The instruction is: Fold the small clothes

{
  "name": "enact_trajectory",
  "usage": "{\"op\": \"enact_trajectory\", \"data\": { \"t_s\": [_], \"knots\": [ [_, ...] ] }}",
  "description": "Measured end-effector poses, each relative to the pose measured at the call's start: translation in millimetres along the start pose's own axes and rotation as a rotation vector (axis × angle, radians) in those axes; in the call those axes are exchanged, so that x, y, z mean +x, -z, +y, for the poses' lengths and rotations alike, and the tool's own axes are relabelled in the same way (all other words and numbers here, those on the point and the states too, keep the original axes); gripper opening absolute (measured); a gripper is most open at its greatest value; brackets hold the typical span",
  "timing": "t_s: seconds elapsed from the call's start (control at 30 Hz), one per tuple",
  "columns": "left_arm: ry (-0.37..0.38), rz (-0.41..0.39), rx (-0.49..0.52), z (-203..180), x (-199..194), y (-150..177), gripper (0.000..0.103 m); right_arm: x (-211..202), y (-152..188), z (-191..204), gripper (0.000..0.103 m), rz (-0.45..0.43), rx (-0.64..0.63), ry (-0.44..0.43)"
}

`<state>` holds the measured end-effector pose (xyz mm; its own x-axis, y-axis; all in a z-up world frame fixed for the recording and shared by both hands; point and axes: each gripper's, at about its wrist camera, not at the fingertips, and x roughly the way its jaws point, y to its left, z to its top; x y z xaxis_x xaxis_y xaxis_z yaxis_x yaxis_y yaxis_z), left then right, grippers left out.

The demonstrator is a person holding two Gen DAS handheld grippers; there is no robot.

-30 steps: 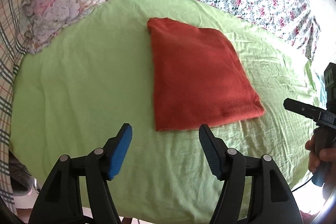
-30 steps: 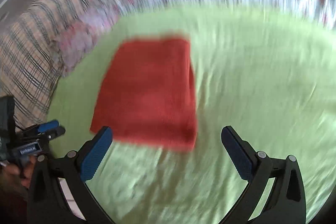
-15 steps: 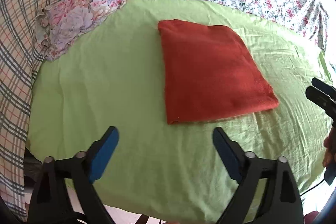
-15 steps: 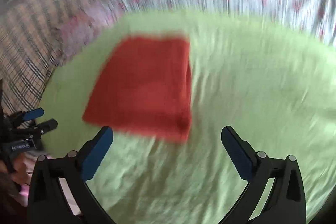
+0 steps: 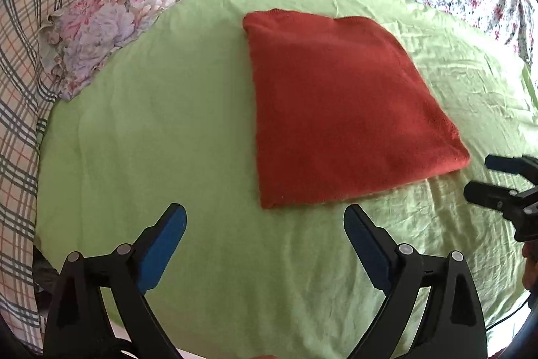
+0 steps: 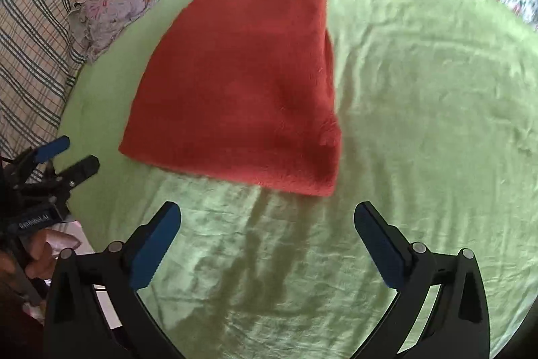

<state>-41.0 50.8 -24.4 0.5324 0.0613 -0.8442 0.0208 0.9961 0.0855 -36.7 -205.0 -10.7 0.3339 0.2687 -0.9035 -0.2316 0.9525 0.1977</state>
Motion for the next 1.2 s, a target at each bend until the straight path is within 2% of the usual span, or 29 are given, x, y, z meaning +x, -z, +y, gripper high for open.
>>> {"op": "enact_trajectory", "data": {
  "t_s": [0.1,0.2,0.27,0.4,0.6,1.2],
  "knots": [
    [-0.008,-0.002,0.009,-1.1,2.4,-1.3,0.095,-1.7,-2.1,2.6,0.103,-0.046,-0.021,0.027],
    [-0.023,-0.01,0.009,2.0,5.1,-7.8,0.097,0.2,-6.0,2.0,0.103,-0.055,-0.022,-0.032],
    [-0.031,-0.015,0.007,3.9,7.0,-13.9,0.098,3.2,-7.6,0.8,0.103,-0.05,0.001,-0.038],
    [-0.034,-0.018,0.002,5.6,10.4,-25.0,0.098,2.6,-16.9,2.9,0.103,-0.078,-0.011,0.001],
    [-0.036,-0.021,0.013,4.4,17.5,-39.7,0.098,0.0,-31.4,5.8,0.103,-0.116,-0.036,0.012],
    [0.003,-0.004,0.055,-8.8,33.9,-61.2,0.098,23.3,-48.6,14.5,0.103,-0.089,-0.116,0.033]
  ]
}}
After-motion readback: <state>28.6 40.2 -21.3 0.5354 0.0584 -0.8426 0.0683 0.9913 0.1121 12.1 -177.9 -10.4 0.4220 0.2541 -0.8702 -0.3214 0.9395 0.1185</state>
